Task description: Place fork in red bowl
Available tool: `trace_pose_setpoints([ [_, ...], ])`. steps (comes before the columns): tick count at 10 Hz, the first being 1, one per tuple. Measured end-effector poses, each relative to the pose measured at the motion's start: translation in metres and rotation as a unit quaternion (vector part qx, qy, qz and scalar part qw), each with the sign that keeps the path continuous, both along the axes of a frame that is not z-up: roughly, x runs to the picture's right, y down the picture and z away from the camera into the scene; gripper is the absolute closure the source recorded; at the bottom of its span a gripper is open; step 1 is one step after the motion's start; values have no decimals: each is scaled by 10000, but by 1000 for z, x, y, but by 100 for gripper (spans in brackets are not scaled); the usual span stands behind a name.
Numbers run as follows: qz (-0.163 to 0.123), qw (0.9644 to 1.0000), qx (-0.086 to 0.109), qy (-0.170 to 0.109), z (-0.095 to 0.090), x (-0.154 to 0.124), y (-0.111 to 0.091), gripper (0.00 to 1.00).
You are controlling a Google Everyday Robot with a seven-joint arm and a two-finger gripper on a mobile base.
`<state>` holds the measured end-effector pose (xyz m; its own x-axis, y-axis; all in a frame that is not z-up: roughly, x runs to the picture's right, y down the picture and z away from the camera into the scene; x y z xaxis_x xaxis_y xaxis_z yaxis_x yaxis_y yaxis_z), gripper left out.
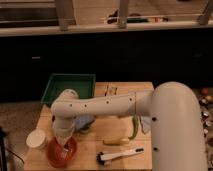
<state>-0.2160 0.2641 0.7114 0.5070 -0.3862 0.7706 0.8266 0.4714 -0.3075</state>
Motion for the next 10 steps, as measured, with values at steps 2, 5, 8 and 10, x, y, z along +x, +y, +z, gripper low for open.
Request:
trace_pose_setpoints([
  [2,11,10000,8,36,-1,0,-1,67],
  [5,10,10000,9,51,-2,0,-1,40],
  [8,5,10000,4,62,-1,0,-2,20],
  [10,5,10000,0,60,-1,0,-2,20],
])
